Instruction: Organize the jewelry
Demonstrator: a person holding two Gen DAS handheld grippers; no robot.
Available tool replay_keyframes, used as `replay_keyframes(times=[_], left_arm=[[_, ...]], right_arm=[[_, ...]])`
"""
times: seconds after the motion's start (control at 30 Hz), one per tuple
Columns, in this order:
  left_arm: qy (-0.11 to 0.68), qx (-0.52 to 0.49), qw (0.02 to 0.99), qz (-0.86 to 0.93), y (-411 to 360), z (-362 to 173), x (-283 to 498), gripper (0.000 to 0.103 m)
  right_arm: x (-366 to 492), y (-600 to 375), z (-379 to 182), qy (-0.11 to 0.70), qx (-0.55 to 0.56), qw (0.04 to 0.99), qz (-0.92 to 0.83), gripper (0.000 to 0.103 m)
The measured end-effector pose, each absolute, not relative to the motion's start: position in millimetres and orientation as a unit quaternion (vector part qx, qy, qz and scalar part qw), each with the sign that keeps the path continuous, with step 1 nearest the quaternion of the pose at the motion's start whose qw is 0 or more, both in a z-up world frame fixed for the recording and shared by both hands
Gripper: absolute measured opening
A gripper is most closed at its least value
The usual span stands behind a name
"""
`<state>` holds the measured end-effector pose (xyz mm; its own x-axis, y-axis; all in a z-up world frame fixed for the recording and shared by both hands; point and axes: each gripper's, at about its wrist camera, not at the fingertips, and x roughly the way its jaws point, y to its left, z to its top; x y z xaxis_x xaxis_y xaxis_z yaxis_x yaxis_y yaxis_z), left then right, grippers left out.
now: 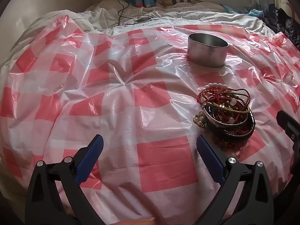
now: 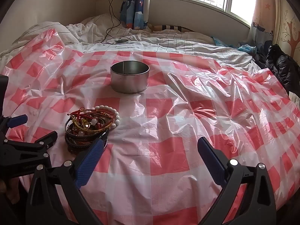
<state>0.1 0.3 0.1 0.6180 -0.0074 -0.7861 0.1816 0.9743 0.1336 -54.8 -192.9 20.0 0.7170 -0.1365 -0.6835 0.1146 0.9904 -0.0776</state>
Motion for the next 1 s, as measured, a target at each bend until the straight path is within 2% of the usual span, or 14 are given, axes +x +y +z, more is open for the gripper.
replay_keyframes(times=[1.0], left_arm=[[0.436,0.102,0.893,-0.047,6.3,-2.8,0.9,0.095]], right_arm=[[-54.6,-194.7,20.5,0.37,-0.014,0.926,-0.068,0.096]])
